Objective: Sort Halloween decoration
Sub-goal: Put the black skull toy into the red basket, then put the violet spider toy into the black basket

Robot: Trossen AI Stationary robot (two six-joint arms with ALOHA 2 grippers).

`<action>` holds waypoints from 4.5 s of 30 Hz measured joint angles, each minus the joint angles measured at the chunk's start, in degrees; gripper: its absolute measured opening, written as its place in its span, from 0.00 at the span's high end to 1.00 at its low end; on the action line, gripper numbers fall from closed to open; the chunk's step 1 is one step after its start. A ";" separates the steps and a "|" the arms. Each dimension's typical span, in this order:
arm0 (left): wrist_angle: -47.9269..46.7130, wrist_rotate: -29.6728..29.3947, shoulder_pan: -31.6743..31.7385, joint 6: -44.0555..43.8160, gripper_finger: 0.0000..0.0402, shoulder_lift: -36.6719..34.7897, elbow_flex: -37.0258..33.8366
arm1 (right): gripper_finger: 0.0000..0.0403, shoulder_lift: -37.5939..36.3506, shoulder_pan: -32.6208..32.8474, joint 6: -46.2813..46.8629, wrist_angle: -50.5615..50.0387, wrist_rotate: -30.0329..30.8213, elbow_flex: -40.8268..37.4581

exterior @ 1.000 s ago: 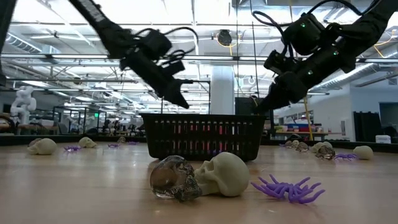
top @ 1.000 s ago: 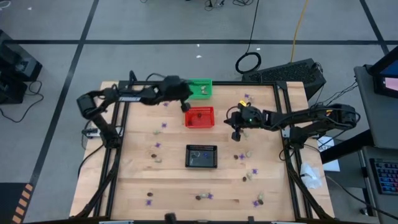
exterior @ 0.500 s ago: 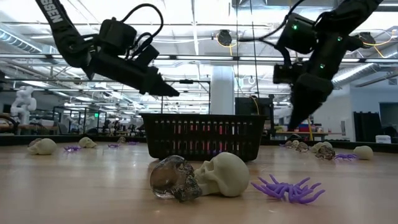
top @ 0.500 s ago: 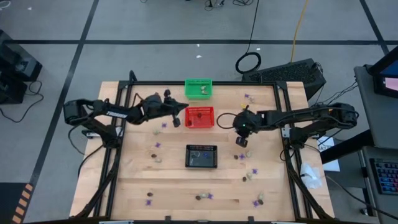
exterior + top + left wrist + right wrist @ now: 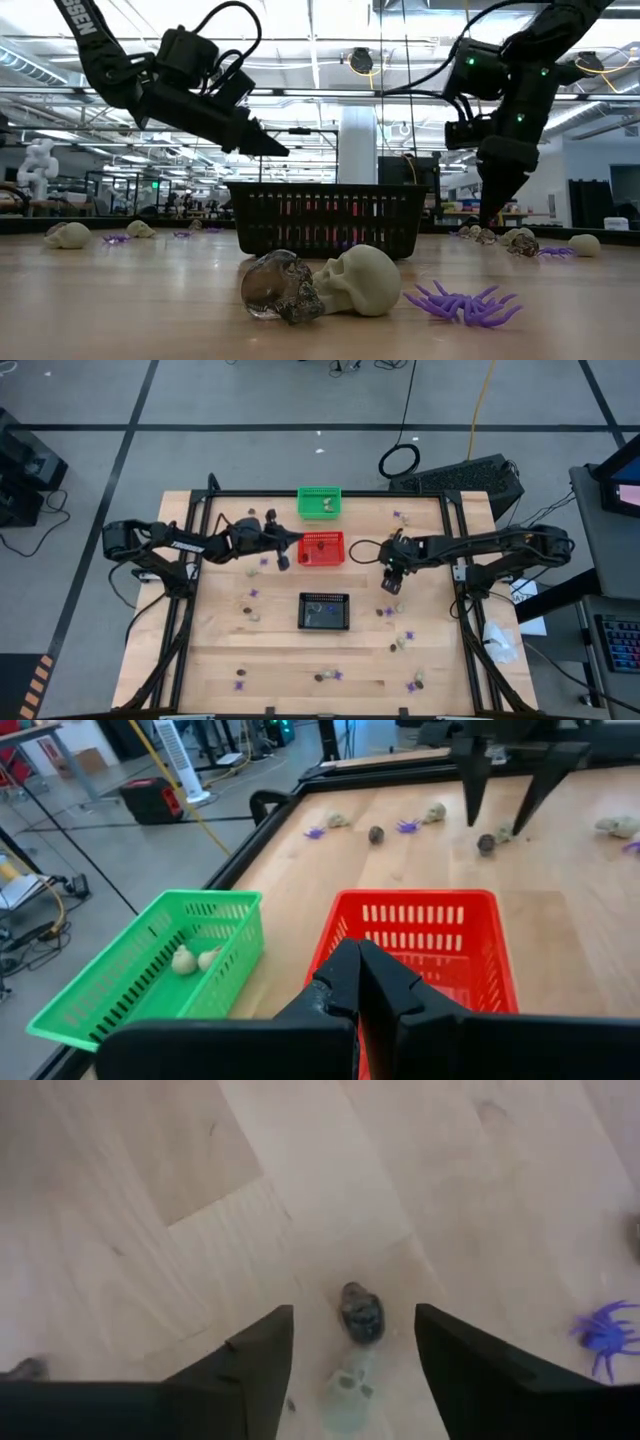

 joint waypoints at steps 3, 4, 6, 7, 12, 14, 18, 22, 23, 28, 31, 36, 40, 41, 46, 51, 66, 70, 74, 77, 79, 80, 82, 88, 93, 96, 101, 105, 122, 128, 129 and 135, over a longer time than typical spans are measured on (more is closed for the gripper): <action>0.00 -0.01 0.00 -0.02 1.00 0.00 0.00 | 0.52 2.92 -0.12 -1.49 -0.06 -0.05 -0.01; -0.02 -0.01 0.04 -0.02 1.00 0.00 0.00 | 0.53 3.81 -0.12 -1.89 0.39 -0.09 -0.01; -0.02 -0.03 -0.07 -0.02 1.00 0.00 0.00 | 0.56 5.55 -0.12 -2.54 1.64 -0.10 -0.01; -0.02 -0.02 -0.09 -0.02 1.00 0.00 0.00 | 0.57 6.28 -0.12 -2.81 2.18 -0.16 -0.01; -0.06 -0.01 -0.09 -0.02 1.00 0.00 0.00 | 0.69 7.73 -0.11 -3.79 3.82 -0.60 0.10; -0.09 0.01 -0.09 -0.02 1.00 0.00 0.00 | 0.76 7.76 -0.10 -3.77 3.95 -0.89 0.10; -0.11 0.02 -0.09 -0.09 1.00 0.00 -0.01 | 0.89 7.76 -0.05 -4.14 3.76 -0.66 0.12; 4.85 -0.35 -0.09 -2.56 1.00 0.04 -2.55 | 0.89 7.99 0.89 -5.04 3.19 0.06 1.22; 6.85 -0.38 -0.09 -2.97 1.00 0.04 -3.59 | 0.89 8.08 1.24 -5.22 2.77 0.17 1.84; 14.27 -0.42 -0.09 -3.19 1.00 0.04 -8.38 | 0.88 7.98 2.75 -6.66 4.54 2.83 6.99; 16.46 -0.31 -0.09 -3.21 1.00 0.06 -10.01 | 0.88 8.17 3.08 -7.81 7.78 3.24 9.42; 17.55 -0.12 -0.09 -3.21 1.00 0.04 -10.88 | 0.88 8.85 3.15 -10.62 14.85 3.15 13.88; 17.75 0.07 -0.09 -3.20 1.00 0.06 -10.88 | 0.88 12.30 2.40 -12.92 15.34 3.29 20.03; 17.76 0.08 -0.09 -3.19 1.00 0.07 -10.88 | 0.88 13.54 2.07 -13.71 15.36 3.25 21.74; 17.95 0.08 -0.09 -3.19 1.00 0.04 -10.88 | 0.88 21.97 -0.44 -17.34 11.45 0.87 30.81; 18.29 0.08 -0.09 -3.15 1.00 0.04 -10.88 | 0.88 30.11 -3.05 -19.10 8.03 -1.61 37.93; 18.08 0.10 -0.09 -3.08 1.00 0.04 -10.88 | 0.78 36.46 -5.21 -18.80 5.37 -4.62 41.17; 17.87 0.10 -0.09 -3.08 1.00 0.04 -10.88 | 0.74 35.84 -5.15 -18.33 5.15 -4.06 41.12; 17.64 0.10 -0.09 -3.08 1.00 0.04 -10.88 | 0.73 32.78 -4.55 -16.72 4.88 0.25 41.10; 17.62 0.10 -0.09 -3.08 1.00 0.04 -10.88 | 0.73 29.94 -3.87 -16.60 4.48 1.03 41.10; 17.44 0.10 -0.09 -3.08 1.00 0.04 -10.86 | 0.72 27.97 -2.90 -16.58 2.64 1.59 41.12; 17.42 0.10 -0.09 -3.09 1.00 0.04 -10.86 | 0.73 26.96 -2.25 -16.33 0.94 1.64 41.12; 17.29 0.10 -0.09 -3.08 1.00 0.04 -10.86 | 0.74 25.02 -0.55 -15.21 -2.26 1.74 41.12; 17.31 0.10 -0.04 -2.58 1.00 0.04 -10.86 | 0.90 19.49 7.71 -5.91 -12.98 1.33 36.69; 17.39 0.10 0.04 -2.58 1.00 0.04 -10.86 | 0.99 14.68 15.47 6.50 -18.08 -2.19 28.93; 17.27 0.10 0.04 -2.58 1.00 0.02 -10.86 | 0.94 12.62 20.04 13.42 -17.62 -6.46 22.91; 17.27 0.10 0.04 -2.58 1.00 0.04 -10.86 | 0.79 12.13 25.74 20.87 -17.47 -7.76 16.14; 17.31 0.10 0.04 -2.58 1.00 0.03 -10.84 | 0.66 12.10 25.99 24.97 -16.61 -7.22 12.76; 17.26 0.10 0.04 -2.75 1.00 0.04 -10.84 | 0.67 11.98 22.13 26.63 -8.48 -6.42 7.04; 16.37 0.10 0.04 -2.77 1.00 0.02 -10.84 | 0.73 12.00 22.13 26.68 -8.17 -8.32 7.01; 16.33 0.10 0.04 -2.76 1.00 0.02 -10.84 | 0.75 12.00 22.13 26.68 -8.19 -8.46 7.01; 16.33 0.10 0.04 -2.75 1.00 0.02 -10.84 | 0.91 12.04 22.13 25.38 -8.31 -8.82 6.98</action>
